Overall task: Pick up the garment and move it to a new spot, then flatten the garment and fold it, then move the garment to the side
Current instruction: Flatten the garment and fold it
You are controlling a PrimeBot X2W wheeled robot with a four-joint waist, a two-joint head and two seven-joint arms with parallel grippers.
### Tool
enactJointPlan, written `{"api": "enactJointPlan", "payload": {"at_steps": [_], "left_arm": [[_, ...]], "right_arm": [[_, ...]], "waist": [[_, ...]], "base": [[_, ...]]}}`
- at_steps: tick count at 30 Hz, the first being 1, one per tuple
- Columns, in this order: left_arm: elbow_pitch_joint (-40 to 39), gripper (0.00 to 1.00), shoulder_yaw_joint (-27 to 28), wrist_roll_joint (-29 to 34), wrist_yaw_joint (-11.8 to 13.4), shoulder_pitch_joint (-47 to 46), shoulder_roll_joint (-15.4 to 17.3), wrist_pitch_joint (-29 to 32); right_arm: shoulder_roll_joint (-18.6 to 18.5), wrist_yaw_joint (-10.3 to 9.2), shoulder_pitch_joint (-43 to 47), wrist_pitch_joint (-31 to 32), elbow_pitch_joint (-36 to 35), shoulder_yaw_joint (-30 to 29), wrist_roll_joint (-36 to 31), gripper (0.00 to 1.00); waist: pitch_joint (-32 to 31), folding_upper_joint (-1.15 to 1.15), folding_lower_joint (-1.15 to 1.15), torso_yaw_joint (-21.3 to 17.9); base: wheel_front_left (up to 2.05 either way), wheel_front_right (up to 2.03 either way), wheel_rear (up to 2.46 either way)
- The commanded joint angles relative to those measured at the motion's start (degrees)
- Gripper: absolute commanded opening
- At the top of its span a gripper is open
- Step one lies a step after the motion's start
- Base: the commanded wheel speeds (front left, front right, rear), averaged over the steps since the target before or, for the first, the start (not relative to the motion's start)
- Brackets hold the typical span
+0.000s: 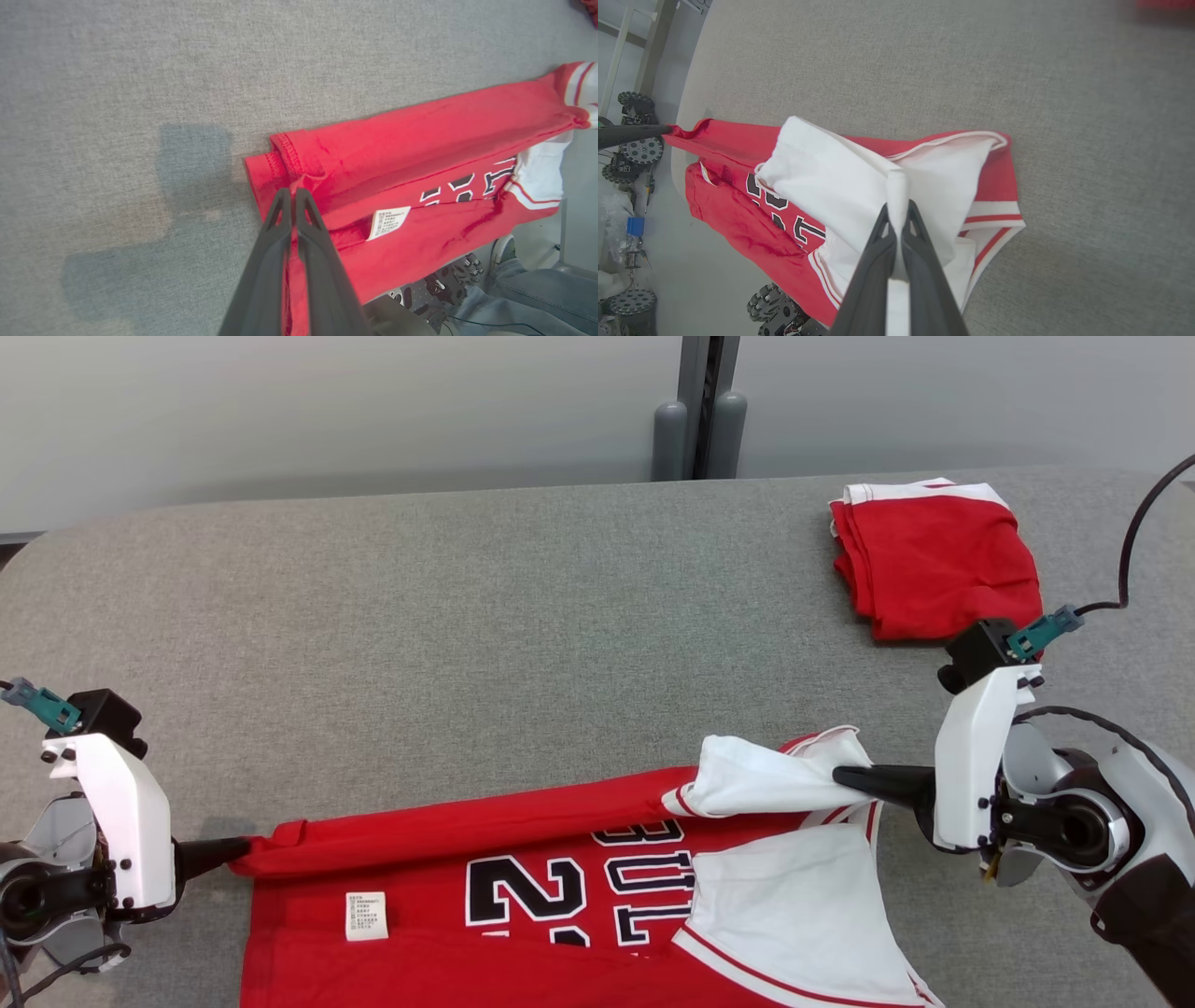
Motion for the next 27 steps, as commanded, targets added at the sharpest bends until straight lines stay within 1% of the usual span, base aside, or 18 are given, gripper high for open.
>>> {"api": "enactJointPlan", "payload": {"at_steps": [1, 5, 13, 17, 27], "left_arm": [[-0.05, 0.00, 0.13, -0.23, -0.10, 0.22, 0.30, 0.13], [0.16, 0.00, -0.18, -0.59, -0.10, 0.61, 0.69, 1.34], [0.65, 0.00, -0.80, -0.70, 0.03, 1.47, -0.19, 1.95], [0.83, 0.00, -0.94, -0.84, 0.10, 1.68, -0.30, 2.32], [0.92, 0.00, -1.45, -0.58, 0.21, 2.46, -0.83, 2.73]], "right_arm": [[-0.36, 0.03, 0.69, 0.25, -0.26, -0.20, 0.12, 0.00], [-1.00, 0.04, 2.44, 0.87, -2.05, -1.24, -0.58, 0.00], [-2.60, 0.03, 7.06, 3.78, -6.56, -3.43, -1.60, 0.00], [-3.10, 0.03, 9.58, 5.92, -7.45, -4.93, -2.65, 0.00], [-0.69, 0.04, 14.58, 9.66, -10.21, -9.35, -5.70, 0.00]], "waist": [[-0.11, 0.00, 0.00, -0.06], [-0.64, 0.00, 0.00, -0.08], [-1.53, 0.00, 0.00, 0.31], [-1.77, 0.00, 0.00, 0.25], [-2.01, 0.00, 0.00, -0.01]], "base": [[0.00, 0.00, 0.00], [0.00, 0.00, 0.00], [0.00, 0.00, 0.00], [0.00, 0.00, 0.00], [0.00, 0.00, 0.00]]}}
